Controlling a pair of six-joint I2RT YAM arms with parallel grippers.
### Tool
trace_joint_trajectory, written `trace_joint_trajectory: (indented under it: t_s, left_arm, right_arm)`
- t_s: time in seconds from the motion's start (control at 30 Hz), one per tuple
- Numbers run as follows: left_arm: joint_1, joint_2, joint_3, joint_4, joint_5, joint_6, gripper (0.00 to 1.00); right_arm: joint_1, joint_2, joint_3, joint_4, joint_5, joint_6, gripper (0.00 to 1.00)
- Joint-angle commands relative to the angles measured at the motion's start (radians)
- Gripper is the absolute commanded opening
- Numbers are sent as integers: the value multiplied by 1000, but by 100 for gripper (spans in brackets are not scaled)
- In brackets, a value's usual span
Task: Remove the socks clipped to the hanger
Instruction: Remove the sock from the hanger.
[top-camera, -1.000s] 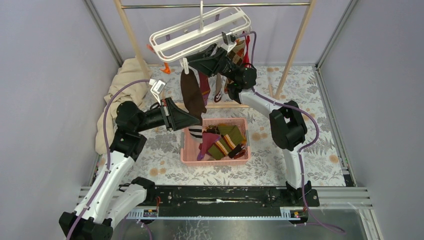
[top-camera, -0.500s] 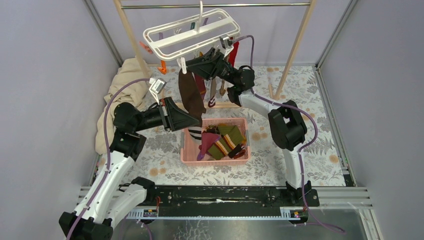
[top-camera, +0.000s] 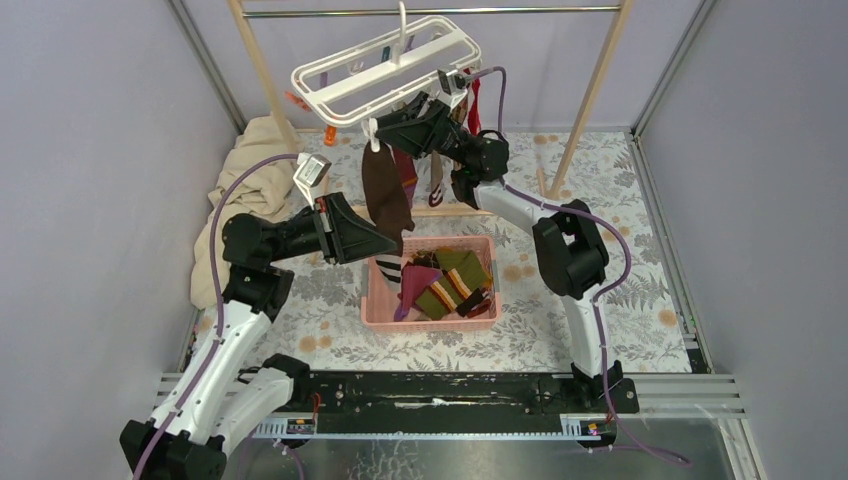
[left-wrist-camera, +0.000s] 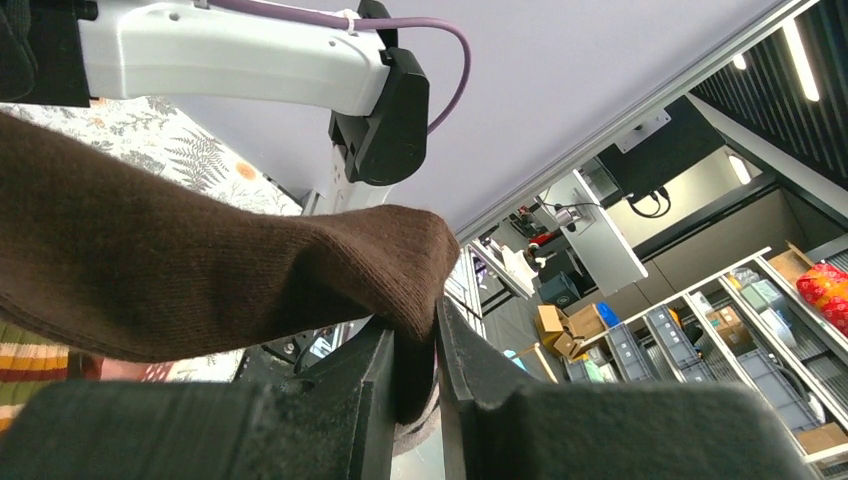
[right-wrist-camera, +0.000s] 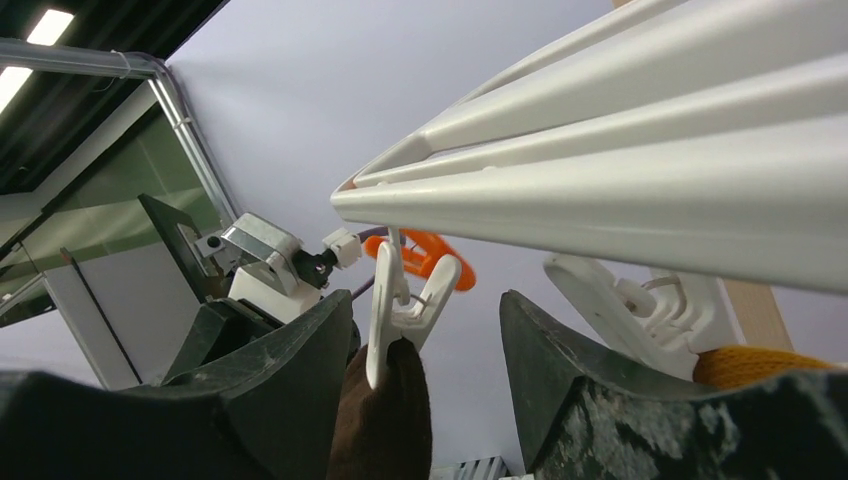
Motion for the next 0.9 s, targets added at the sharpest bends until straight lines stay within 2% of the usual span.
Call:
trace_joint_trajectory:
  t_s: [0.0, 0.43, 0.87]
  left_arm:
    - [5, 11, -31, 106, 23, -41, 25]
    - [5, 23, -62, 182, 28, -82, 25]
    - [5, 21, -53, 229, 28, -127, 25]
  right_arm:
    - [19, -19, 53, 35, -24, -9, 62]
    - [22, -10, 101, 10, -54, -1, 61]
    - [25, -25, 29, -26, -10, -57, 62]
